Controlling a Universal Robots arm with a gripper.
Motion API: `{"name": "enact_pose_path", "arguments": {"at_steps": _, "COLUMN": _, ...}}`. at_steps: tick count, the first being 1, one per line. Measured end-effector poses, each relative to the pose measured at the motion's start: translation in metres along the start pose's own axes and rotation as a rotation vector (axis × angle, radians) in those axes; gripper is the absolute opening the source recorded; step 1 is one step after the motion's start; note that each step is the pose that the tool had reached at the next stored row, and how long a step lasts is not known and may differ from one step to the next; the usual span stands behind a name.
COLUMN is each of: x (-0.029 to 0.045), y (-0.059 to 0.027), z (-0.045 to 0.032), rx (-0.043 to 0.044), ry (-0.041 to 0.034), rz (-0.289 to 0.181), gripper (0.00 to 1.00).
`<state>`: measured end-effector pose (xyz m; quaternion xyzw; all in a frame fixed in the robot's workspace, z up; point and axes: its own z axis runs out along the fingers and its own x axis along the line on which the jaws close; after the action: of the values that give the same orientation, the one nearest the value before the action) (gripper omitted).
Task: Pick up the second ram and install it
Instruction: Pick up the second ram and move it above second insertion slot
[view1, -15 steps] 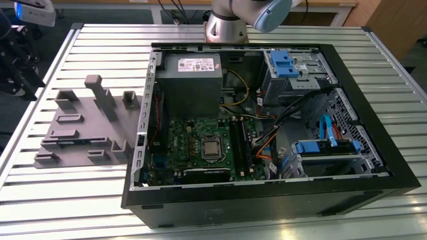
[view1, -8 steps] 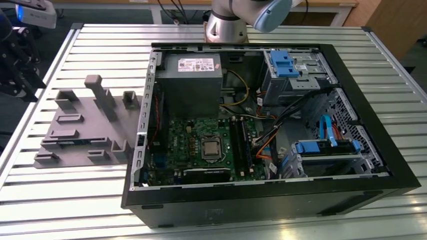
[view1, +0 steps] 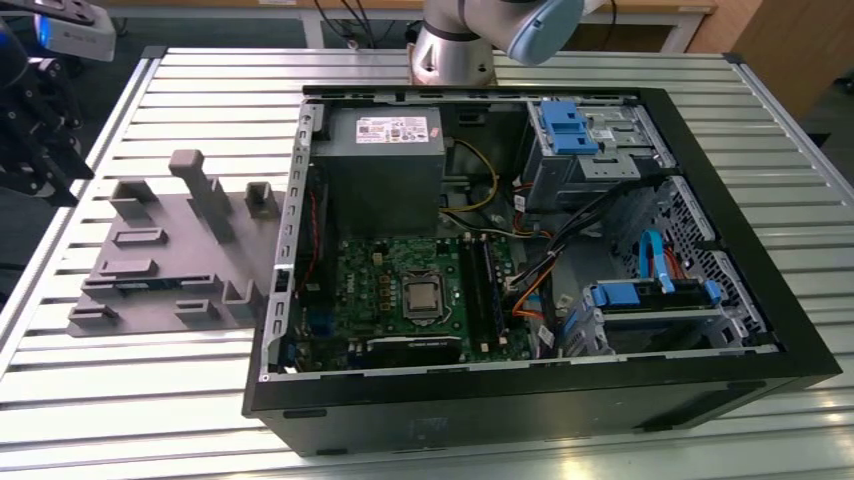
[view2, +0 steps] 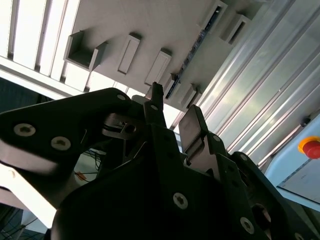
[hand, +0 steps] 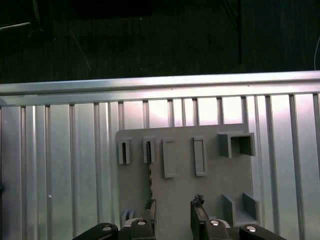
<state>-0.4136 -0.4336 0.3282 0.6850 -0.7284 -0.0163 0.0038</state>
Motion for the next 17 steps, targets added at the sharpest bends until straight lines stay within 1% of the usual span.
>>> {"name": "enact_pose_path", "arguments": {"at_steps": 7, "x": 0.0000, "y": 0.0000, "z": 0.0017, "rx": 0.0000, "ry": 0.0000, "rz": 0.000, "gripper": 0.41}}
{"name": "enact_pose_path", "arguments": {"at_steps": 9, "x": 0.0001, "y": -0.0002, "z": 0.0072, "rx": 0.0000, "ry": 0.0000, "rz": 0.000, "gripper": 0.41}}
{"name": "enact_pose_path", "arguments": {"at_steps": 17, "x": 0.0001, "y": -0.0002, "z": 0.0084, "rx": 0.0001, "ry": -0.0001, "rz": 0.000, "gripper": 0.41}}
